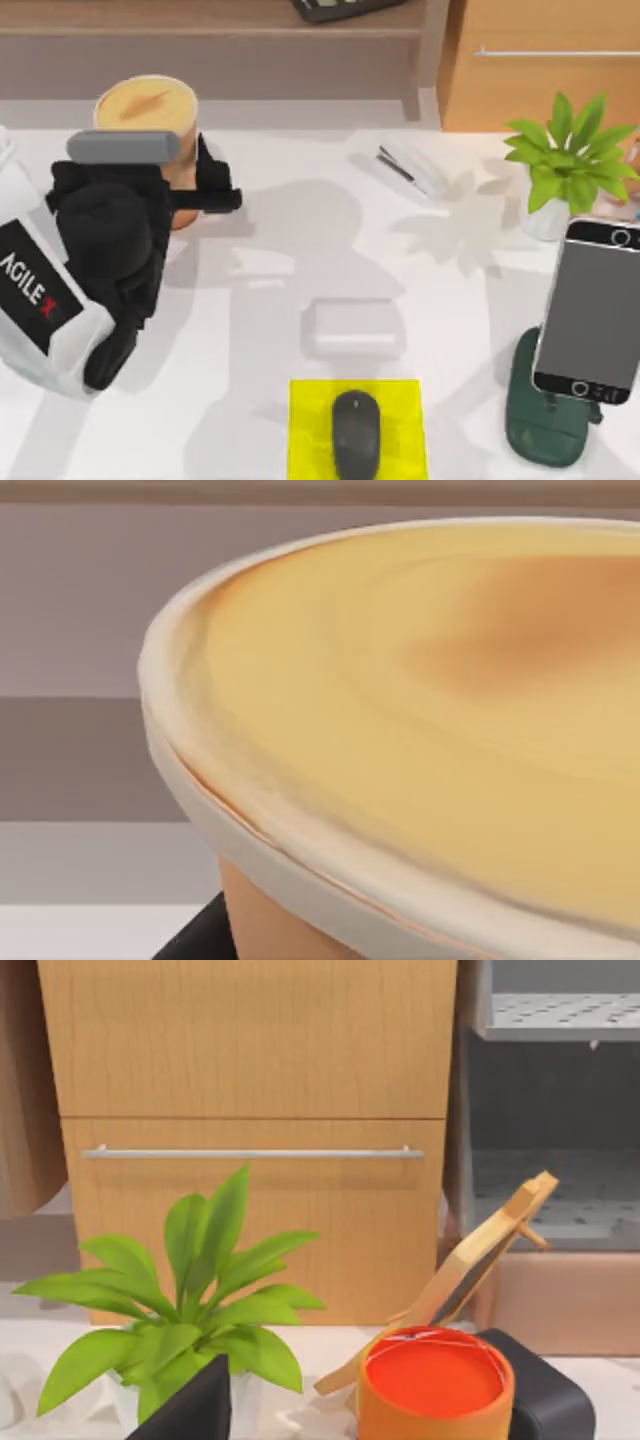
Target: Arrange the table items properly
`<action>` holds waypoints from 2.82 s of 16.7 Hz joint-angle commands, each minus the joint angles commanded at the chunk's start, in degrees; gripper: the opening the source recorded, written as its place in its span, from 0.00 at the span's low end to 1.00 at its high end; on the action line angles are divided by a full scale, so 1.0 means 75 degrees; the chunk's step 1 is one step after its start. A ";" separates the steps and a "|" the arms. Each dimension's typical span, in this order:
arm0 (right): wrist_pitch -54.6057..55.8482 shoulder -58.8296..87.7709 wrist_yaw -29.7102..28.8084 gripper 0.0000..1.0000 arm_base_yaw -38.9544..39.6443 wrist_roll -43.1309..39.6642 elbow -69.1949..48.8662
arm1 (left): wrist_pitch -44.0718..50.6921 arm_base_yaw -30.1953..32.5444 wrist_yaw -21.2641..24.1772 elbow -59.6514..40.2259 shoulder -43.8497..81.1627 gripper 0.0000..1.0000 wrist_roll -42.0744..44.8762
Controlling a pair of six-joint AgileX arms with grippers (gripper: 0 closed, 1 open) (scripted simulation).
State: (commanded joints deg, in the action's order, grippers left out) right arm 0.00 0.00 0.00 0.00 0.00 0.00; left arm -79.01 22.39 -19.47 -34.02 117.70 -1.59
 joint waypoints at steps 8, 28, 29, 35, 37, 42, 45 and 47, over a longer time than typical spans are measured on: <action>0.0000 0.0000 0.0000 1.00 0.0000 0.0000 0.0000 | 0.1179 -0.0609 0.0672 -0.1120 -0.1490 0.00 0.0713; 0.0000 0.0000 0.0000 1.00 0.0000 0.0000 0.0000 | 0.6905 -0.2931 0.2847 -0.5959 -0.0809 0.00 0.0278; 0.0000 0.0000 0.0000 1.00 0.0000 0.0000 0.0000 | 0.6905 -0.2931 0.2847 -0.5959 -0.0809 0.00 0.0278; 0.0000 0.0000 0.0000 1.00 0.0000 0.0000 0.0000 | 0.6895 -0.2903 0.2843 -0.5938 -0.0854 0.00 0.0283; 0.0000 0.0000 0.0000 1.00 0.0000 0.0000 0.0000 | 0.6880 -0.2913 0.2847 -0.5967 -0.0863 0.00 0.0298; 0.0000 0.0000 0.0000 1.00 0.0000 0.0000 0.0000 | 0.6906 -0.2931 0.2847 -0.5959 -0.0809 0.00 0.0278; 0.0000 0.0000 0.0000 1.00 0.0000 0.0000 0.0000 | 0.6906 -0.2931 0.2847 -0.5959 -0.0809 0.23 0.0278; 0.0000 0.0000 0.0000 1.00 0.0000 0.0000 0.0000 | 0.6906 -0.2931 0.2847 -0.5959 -0.0809 0.38 0.0278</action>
State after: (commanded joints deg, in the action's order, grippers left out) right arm 0.00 0.00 0.00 0.00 0.00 0.00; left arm -27.22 0.40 1.88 -78.72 111.63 0.49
